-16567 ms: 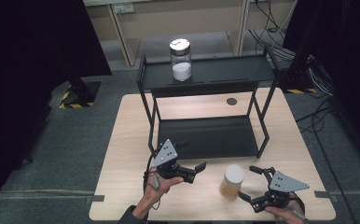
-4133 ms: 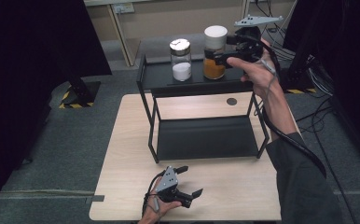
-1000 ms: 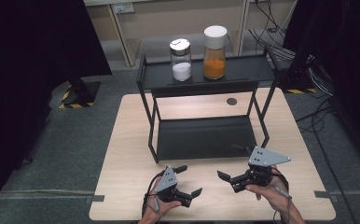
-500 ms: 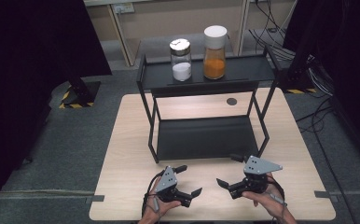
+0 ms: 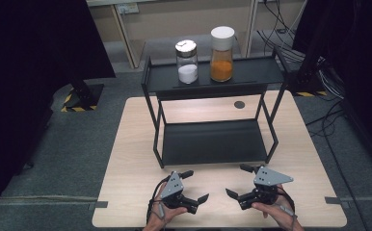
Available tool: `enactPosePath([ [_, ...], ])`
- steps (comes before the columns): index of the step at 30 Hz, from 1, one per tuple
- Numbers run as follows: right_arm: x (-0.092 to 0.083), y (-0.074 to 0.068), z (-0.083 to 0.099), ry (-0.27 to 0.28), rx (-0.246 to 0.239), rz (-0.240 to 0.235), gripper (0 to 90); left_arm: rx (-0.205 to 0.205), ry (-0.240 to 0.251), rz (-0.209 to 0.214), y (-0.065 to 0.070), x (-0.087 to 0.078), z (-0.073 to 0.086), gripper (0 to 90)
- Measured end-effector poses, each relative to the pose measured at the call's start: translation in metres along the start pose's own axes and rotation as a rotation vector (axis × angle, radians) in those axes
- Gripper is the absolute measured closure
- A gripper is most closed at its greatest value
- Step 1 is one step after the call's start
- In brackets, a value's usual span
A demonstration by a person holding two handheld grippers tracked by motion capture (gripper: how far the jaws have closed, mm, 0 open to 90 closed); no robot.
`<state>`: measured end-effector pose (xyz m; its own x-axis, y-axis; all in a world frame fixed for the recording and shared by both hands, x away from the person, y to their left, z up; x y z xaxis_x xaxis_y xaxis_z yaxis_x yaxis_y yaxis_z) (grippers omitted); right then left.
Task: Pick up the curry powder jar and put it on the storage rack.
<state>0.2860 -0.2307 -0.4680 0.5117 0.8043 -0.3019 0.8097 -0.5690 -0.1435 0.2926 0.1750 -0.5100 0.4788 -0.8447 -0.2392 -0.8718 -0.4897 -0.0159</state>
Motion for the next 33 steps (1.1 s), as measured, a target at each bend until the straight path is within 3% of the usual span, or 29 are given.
enactPosePath([
  [16,0.001,0.002,0.016,0.0,0.02,-0.013,0.3,0.002,0.002,-0.002,-0.001,-0.001,-0.001,1.4],
  [33,-0.002,0.006,0.019,0.003,0.033,-0.006,0.3,0.0,0.003,-0.001,-0.001,-0.001,0.0,1.4],
])
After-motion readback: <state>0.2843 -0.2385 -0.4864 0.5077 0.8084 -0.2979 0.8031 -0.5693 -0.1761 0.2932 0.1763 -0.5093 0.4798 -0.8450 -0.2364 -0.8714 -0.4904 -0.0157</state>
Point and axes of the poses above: each handheld gripper's, and its own axes: x roughly forward along the jaws, z roughly out of its underside, y roughly to its right, the point moved 8 cm from there along x, roughly forward along the jaws, and after that the axes turned 6 degrees about x, right-handed, at the moved point
